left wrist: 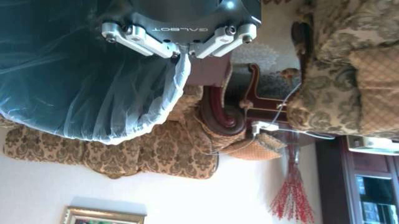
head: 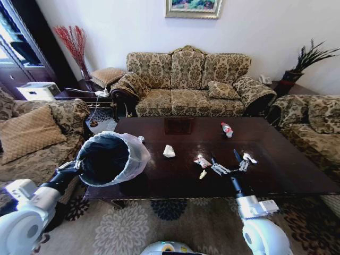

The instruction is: Move to the front of the table and place the trash on the table into the trash bin.

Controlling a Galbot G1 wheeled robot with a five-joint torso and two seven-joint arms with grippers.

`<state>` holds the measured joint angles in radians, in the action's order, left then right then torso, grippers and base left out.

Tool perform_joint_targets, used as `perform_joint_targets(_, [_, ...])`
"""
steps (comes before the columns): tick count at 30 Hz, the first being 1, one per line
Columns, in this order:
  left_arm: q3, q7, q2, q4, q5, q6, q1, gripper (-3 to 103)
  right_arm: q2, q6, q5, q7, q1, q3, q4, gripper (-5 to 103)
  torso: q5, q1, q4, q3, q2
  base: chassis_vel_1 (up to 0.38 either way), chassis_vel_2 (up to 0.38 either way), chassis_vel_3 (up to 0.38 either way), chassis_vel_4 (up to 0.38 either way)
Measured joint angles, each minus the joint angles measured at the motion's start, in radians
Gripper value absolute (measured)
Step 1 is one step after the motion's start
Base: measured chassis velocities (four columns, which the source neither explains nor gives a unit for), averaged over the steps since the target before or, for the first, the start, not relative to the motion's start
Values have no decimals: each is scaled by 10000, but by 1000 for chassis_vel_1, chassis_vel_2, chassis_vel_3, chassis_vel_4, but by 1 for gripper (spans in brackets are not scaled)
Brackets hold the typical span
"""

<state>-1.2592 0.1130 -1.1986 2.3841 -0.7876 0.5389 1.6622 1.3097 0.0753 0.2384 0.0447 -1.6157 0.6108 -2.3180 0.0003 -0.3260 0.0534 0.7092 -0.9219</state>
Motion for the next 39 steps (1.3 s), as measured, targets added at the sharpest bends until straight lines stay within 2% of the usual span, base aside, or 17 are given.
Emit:
perform_joint_targets(5, [-26, 17, 5, 12, 3, -19, -3, 0, -63, 314, 341, -155, 379, -225, 452, 100, -7, 0, 2, 0, 0, 257, 231, -233, -236])
perform_joint_targets(10, [-171, 15, 118, 40, -14, -34, -21, 0, -131, 166, 589, -303, 1061, -684, 1133, 100, -14, 0, 0, -1, -1, 195, 172, -132, -152])
perform_joint_targets(13, [-226, 9, 230, 119, -22, -39, -37, 0, -116, 31, 615, -576, 1813, -1305, 1897, 100, -11, 1, -6, -1, -1, 63, 24, -18, -47])
perform_joint_targets(15, [-174, -5, 346, 171, -29, -39, -109, 0, -23, -17, 464, -892, 2347, -1748, 2499, 100, 6, 2, -5, 0, 0, 0, 0, 0, 0])
perform_joint_targets(16, [-145, 0, 415, 228, -46, -40, -117, 0, 46, -53, 302, -1074, 2691, -1999, 2869, 100, 15, 1, 9, 1, 0, 0, 0, 0, 0])
perform_joint_targets(19, [-209, 12, 428, 275, -73, -78, 50, 0, 74, -310, 173, -1287, 3422, -2596, 3510, 100, -2, -3, 15, 2, 0, -69, -50, 23, -5])
perform_joint_targets(23, [-326, 12, 423, 291, -71, -193, 243, 0, 32, -655, 307, -1246, 4547, -3487, 4289, 100, -5, -4, -5, 2, 1, -50, -31, 10, -9])
perform_joint_targets(28, [-442, -2, 415, 311, -65, -198, 348, 0, 288, -649, 412, -1442, 5299, -4342, 4833, 100, -9, 1, -6, 0, 0, 0, 0, 0, 0])
perform_joint_targets(39, [-440, 85, 339, 248, -57, -242, 372, 0, 439, -974, 210, -1111, 5427, -4490, 4906, 100, -2, 0, 5, 1, 1, 0, 0, 0, 0])
